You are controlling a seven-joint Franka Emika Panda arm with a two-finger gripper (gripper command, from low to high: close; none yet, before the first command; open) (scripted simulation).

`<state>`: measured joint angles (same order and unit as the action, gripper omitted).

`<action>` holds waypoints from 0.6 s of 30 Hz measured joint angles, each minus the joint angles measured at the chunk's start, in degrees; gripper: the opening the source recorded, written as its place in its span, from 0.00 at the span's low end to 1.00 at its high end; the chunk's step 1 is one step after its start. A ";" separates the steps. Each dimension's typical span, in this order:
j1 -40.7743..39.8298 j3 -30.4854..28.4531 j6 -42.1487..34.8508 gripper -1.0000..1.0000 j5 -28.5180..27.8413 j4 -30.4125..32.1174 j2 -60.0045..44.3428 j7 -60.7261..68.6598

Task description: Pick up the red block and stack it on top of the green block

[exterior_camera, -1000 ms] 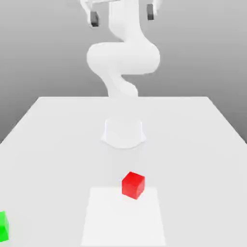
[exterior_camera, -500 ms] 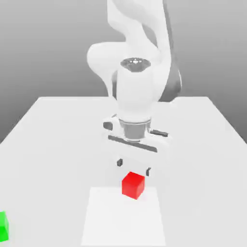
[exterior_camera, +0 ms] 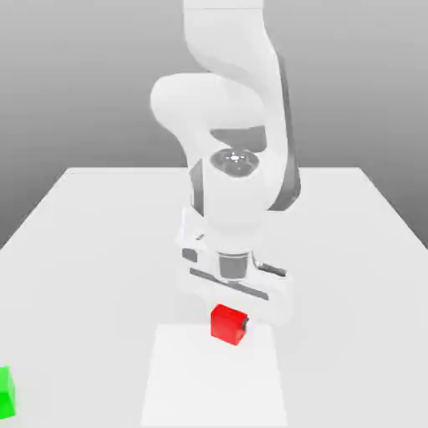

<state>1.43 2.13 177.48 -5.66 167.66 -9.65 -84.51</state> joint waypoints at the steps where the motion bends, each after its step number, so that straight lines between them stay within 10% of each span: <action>1: 0.52 -0.55 0.43 0.00 -0.24 -0.02 -0.49 -0.22; 18: -2.62 3.44 -15.32 0.00 7.01 1.32 16.58 5.81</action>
<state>-1.18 5.57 162.15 1.36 168.98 6.93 -78.70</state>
